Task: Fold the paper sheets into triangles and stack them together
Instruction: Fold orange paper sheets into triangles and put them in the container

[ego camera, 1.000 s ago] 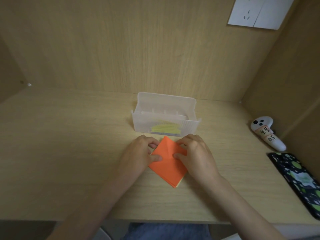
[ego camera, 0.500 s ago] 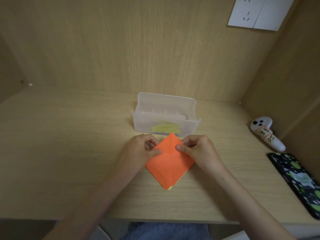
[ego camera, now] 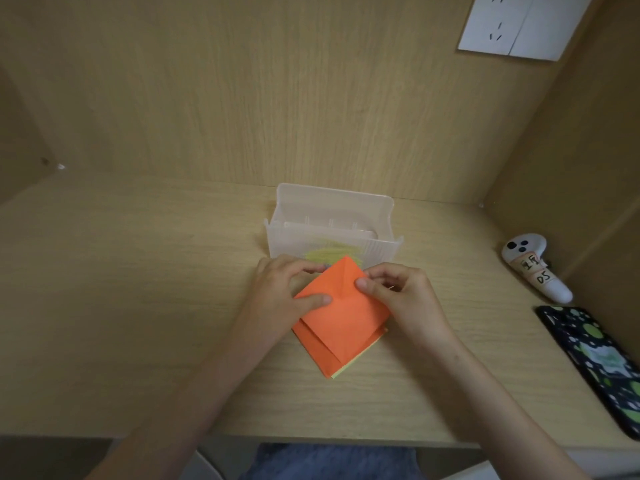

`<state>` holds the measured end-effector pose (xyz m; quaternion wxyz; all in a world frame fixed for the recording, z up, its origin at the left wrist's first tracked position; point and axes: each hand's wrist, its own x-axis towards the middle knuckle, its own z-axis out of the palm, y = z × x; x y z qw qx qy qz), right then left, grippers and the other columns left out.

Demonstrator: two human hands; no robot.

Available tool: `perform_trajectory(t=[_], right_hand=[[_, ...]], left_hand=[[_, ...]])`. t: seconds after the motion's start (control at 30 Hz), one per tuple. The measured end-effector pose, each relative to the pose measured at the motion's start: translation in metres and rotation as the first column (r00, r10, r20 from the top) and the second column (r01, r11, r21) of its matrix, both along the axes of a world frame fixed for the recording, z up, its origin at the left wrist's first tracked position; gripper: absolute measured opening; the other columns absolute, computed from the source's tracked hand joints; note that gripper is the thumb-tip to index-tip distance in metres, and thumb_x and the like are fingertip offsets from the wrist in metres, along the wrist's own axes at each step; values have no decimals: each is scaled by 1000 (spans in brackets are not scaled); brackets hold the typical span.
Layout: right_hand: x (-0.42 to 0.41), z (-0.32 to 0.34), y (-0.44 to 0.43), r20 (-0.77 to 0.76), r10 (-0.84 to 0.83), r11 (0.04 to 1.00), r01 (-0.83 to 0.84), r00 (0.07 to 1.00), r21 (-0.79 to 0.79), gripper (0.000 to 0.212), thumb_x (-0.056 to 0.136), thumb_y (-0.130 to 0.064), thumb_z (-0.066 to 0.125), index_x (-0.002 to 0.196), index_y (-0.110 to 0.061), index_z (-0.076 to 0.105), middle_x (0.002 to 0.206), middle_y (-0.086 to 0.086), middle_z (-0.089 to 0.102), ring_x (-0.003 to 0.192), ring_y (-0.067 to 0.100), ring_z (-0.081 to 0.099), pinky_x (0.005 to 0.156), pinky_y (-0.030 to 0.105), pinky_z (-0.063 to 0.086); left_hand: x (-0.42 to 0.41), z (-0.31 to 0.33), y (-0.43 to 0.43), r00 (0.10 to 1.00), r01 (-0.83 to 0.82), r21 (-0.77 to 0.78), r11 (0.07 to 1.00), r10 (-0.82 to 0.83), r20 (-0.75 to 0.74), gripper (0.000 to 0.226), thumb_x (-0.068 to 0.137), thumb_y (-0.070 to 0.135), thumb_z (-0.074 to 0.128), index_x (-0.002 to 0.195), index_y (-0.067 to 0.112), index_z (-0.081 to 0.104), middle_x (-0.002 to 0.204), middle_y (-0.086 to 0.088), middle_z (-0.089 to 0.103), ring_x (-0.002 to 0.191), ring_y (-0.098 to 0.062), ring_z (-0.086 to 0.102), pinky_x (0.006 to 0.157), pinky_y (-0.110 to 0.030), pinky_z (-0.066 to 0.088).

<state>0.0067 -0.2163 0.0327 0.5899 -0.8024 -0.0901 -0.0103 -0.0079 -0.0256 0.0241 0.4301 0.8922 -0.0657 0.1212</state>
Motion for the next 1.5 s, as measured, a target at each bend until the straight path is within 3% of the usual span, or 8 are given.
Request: perform_trajectory(t=[0.33, 0.57, 0.7, 0.83, 0.93, 1.1, 1.27, 1.5], right_hand=[[-1, 4, 5, -66, 33, 986, -22, 997, 167, 7, 81, -5, 69, 83, -12, 69, 74, 4, 69, 64, 5, 59, 63, 18, 46], [-8, 6, -7, 308, 306, 927, -208, 901, -313, 69, 65, 16, 39, 103, -35, 67, 140, -12, 42, 129, 8, 37, 106, 17, 28], [-5, 2, -9, 292, 385, 862, -227, 875, -453, 55, 69, 1, 57, 105, -40, 66, 147, -13, 33, 134, 10, 28, 111, 20, 21], [-6, 3, -5, 253, 301, 927, -220, 919, -304, 25, 69, -31, 73, 94, -35, 73, 134, -17, 48, 127, 4, 39, 106, 18, 28], [-6, 0, 2, 160, 223, 975, -219, 962, -40, 13, 72, -24, 77, 84, -19, 77, 115, -13, 63, 114, 5, 55, 98, 20, 38], [-7, -11, 9, -75, 118, 939, -87, 990, 332, 29, 65, -24, 80, 78, 0, 71, 83, 14, 66, 76, 20, 59, 73, 35, 44], [-9, -4, 12, -168, 45, 948, 11, 985, 318, 10, 70, -13, 78, 66, -8, 69, 66, 10, 66, 56, 14, 54, 57, 21, 43], [-10, 4, 13, -179, 55, 951, 4, 982, 310, 6, 75, -5, 73, 75, -3, 66, 64, 12, 66, 54, 14, 57, 53, 19, 47]], left_hand=[[0, 9, -2, 960, 37, -409, 912, -146, -238, 28, 70, 8, 79, 83, 26, 64, 65, 9, 71, 61, -2, 65, 57, -14, 49], [6, 6, 8, 931, 3, -541, 841, -200, -304, 20, 72, 10, 79, 86, 19, 68, 74, -2, 74, 66, -10, 67, 65, -21, 51], [6, 9, 11, 918, 15, -581, 814, -242, -316, 27, 69, 15, 80, 93, 14, 68, 86, -11, 74, 73, -14, 68, 66, -19, 51], [3, 12, 9, 899, 26, -604, 797, -283, -335, 27, 69, 17, 79, 93, 14, 67, 84, -10, 74, 69, -13, 69, 59, -21, 53], [-2, 16, 5, 884, 28, -675, 737, -333, -328, 13, 82, 5, 66, 95, 8, 63, 80, -6, 73, 67, -13, 71, 50, -19, 53], [-8, 20, 4, 861, 17, -761, 649, -396, -319, 11, 88, 11, 57, 96, 6, 62, 86, -4, 74, 75, -18, 73, 56, -18, 56], [-9, 24, 2, 850, -31, -787, 617, -399, -346, 28, 95, 27, 45, 107, 7, 60, 102, -7, 70, 80, -22, 73, 60, -24, 58], [-15, 30, -2, 882, -4, -731, 682, -341, -324, 40, 56, 29, 73, 92, 12, 66, 85, -4, 75, 79, -17, 73, 58, -23, 58]])
